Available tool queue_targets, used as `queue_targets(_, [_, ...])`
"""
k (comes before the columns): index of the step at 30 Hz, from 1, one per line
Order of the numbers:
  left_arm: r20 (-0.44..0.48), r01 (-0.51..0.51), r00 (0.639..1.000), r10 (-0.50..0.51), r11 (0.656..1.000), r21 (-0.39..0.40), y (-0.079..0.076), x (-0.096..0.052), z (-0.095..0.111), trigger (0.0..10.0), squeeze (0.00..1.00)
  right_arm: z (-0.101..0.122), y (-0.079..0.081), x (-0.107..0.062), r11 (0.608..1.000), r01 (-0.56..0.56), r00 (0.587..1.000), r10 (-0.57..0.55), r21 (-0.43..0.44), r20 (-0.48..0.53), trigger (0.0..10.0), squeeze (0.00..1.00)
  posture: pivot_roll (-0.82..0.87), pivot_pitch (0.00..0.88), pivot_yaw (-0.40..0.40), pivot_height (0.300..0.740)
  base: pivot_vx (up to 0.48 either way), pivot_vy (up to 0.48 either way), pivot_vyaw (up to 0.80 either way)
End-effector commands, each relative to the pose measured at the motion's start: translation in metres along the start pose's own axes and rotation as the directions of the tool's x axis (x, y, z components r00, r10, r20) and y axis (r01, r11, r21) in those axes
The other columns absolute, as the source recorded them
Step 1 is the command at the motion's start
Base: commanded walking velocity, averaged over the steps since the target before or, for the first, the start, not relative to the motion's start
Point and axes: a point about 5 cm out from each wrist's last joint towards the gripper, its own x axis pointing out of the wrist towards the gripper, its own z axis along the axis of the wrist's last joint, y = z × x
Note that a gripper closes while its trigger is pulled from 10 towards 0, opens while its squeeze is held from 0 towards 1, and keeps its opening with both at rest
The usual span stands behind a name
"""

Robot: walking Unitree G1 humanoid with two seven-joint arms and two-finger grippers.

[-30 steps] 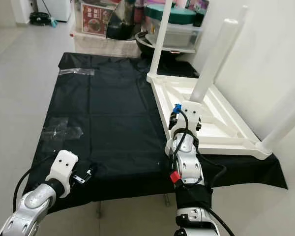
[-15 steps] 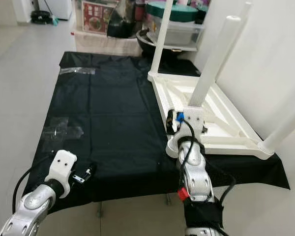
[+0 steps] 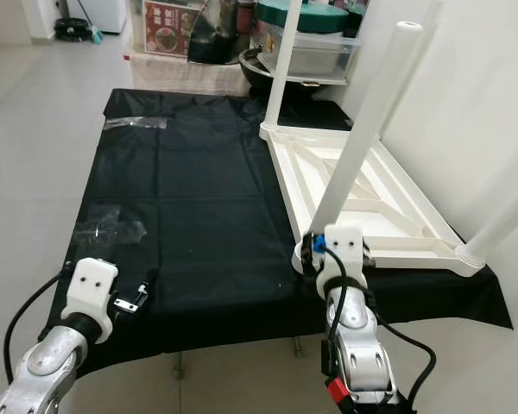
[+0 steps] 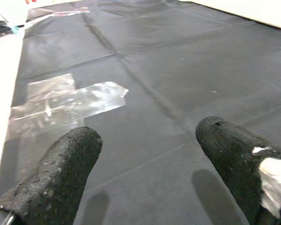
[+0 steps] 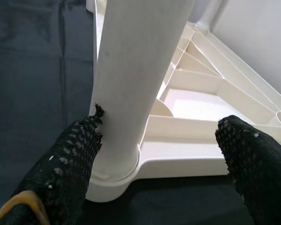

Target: Building children table

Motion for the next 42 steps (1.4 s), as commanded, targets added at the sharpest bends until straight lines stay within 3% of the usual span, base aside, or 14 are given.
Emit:
queue_targets(1, [-0.003, -0.005, 1.000, 0.005, 1.000, -0.018, -0.004, -0.002, 0.001, 10.0, 0.00, -0.005, -0.001, 0.000, 1.000, 0.005, 0.999, -0.005, -0.016, -0.034, 10.0, 0.00, 0.02, 0.000, -0.131, 0.740, 0.000, 0.000, 0.00])
queue_targets(3, [-0.006, -0.008, 1.000, 0.008, 1.000, -0.016, -0.006, -0.005, 0.001, 10.0, 0.00, -0.002, 0.008, 0.003, 0.999, -0.036, 0.998, 0.037, 0.008, -0.046, 10.0, 0.00, 0.03, 0.000, -0.131, 0.740, 0.000, 0.000, 0.00])
queue_targets(12, [-0.016, -0.014, 1.000, 0.014, 1.000, -0.003, -0.004, -0.005, 0.002, 10.0, 0.00, 0.005, 0.022, 0.009, 0.989, -0.096, 0.994, 0.100, 0.110, -0.033, 10.0, 0.00, 0.05, 0.000, -0.131, 0.740, 0.000, 0.000, 0.00])
queue_targets(19, [-0.021, -0.014, 1.000, 0.014, 1.000, 0.006, -0.004, -0.006, 0.002, 10.0, 0.00, 0.010, 0.025, 0.022, 0.991, -0.090, 0.995, 0.093, 0.103, -0.024, 10.0, 0.00, 0.06, 0.000, -0.136, 0.740, 0.000, 0.000, 0.00])
queue_targets(26, [-0.031, -0.013, 0.999, 0.014, 1.000, 0.019, -0.005, -0.007, 0.000, 10.0, 0.00, 0.027, 0.029, 0.050, 0.989, -0.097, 0.994, 0.090, 0.112, 0.068, 10.0, 0.00, 0.10, 0.000, -0.154, 0.740, 0.000, 0.000, 0.00])
queue_targets(31, [-0.036, -0.018, 0.999, 0.019, 1.000, 0.022, -0.004, -0.008, 0.000, 10.0, 0.00, 0.028, 0.033, 0.052, 0.982, -0.142, 0.987, 0.131, 0.123, 0.092, 10.0, 0.00, 0.10, 0.000, -0.157, 0.740, 0.000, 0.000, 0.00])
queue_targets(32, [-0.037, -0.020, 0.999, 0.021, 1.000, 0.023, -0.003, -0.008, 0.000, 10.0, 0.00, 0.026, 0.035, 0.051, 0.980, -0.159, 0.985, 0.149, 0.119, 0.091, 1.4, 0.00, 0.11, 0.000, -0.161, 0.740, 0.000, 0.000, 0.00])
queue_targets(33, [-0.037, -0.020, 0.999, 0.021, 1.000, 0.023, -0.003, -0.008, 0.000, 10.0, 0.00, 0.026, 0.035, 0.051, 0.980, -0.159, 0.985, 0.149, 0.119, 0.091, 1.4, 0.00, 0.11, 0.000, -0.161, 0.740, 0.000, 0.000, 0.00])
queue_targets(34, [-0.039, -0.023, 0.999, 0.024, 0.999, 0.024, -0.002, -0.008, -0.001, 10.0, 0.00, 0.022, 0.037, 0.050, 0.977, -0.182, 0.981, 0.173, 0.115, 0.088, 0.0, 0.00, 0.11, 0.000, -0.161, 0.740, 0.000, 0.000, 0.00])
queue_targets(36, [-0.039, -0.023, 0.999, 0.024, 0.999, 0.024, -0.002, -0.008, -0.001, 10.0, 0.00, 0.022, 0.037, 0.050, 0.977, -0.182, 0.981, 0.173, 0.115, 0.088, 0.0, 0.00, 0.11, 0.000, -0.161, 0.740, 0.000, 0.000, 0.00])
queue_targets(38, [-0.046, -0.025, 0.999, 0.026, 0.999, 0.027, -0.002, -0.009, -0.003, 10.0, 0.00, 0.015, 0.046, 0.046, 0.940, -0.307, 0.949, 0.290, 0.152, 0.120, 0.0, 0.00, 0.10, 0.000, -0.154, 0.740, 0.000, 0.000, 0.00])
queue_targets(39, [-0.046, -0.025, 0.999, 0.026, 0.999, 0.027, -0.002, -0.009, -0.003, 10.0, 0.00, 0.015, 0.046, 0.046, 0.940, -0.307, 0.949, 0.290, 0.152, 0.120, 0.0, 0.00, 0.10, 0.000, -0.154, 0.740, 0.000, 0.000, 0.00])
queue_targets(41, [-0.052, -0.013, 0.999, 0.015, 0.999, 0.038, -0.002, -0.007, -0.004, 10.0, 0.00, 0.012, 0.055, 0.039, 0.864, -0.483, 0.869, 0.455, 0.143, 0.193, 0.0, 0.00, 0.10, 0.000, -0.144, 0.740, 0.000, 0.000, 0.00])
queue_targets(42, [-0.052, -0.013, 0.999, 0.015, 0.999, 0.038, -0.002, -0.007, -0.004, 10.0, 0.00, 0.012, 0.055, 0.039, 0.864, -0.483, 0.869, 0.455, 0.143, 0.193, 0.0, 0.00, 0.10, 0.000, -0.144, 0.740, 0.000, 0.000, 0.00])
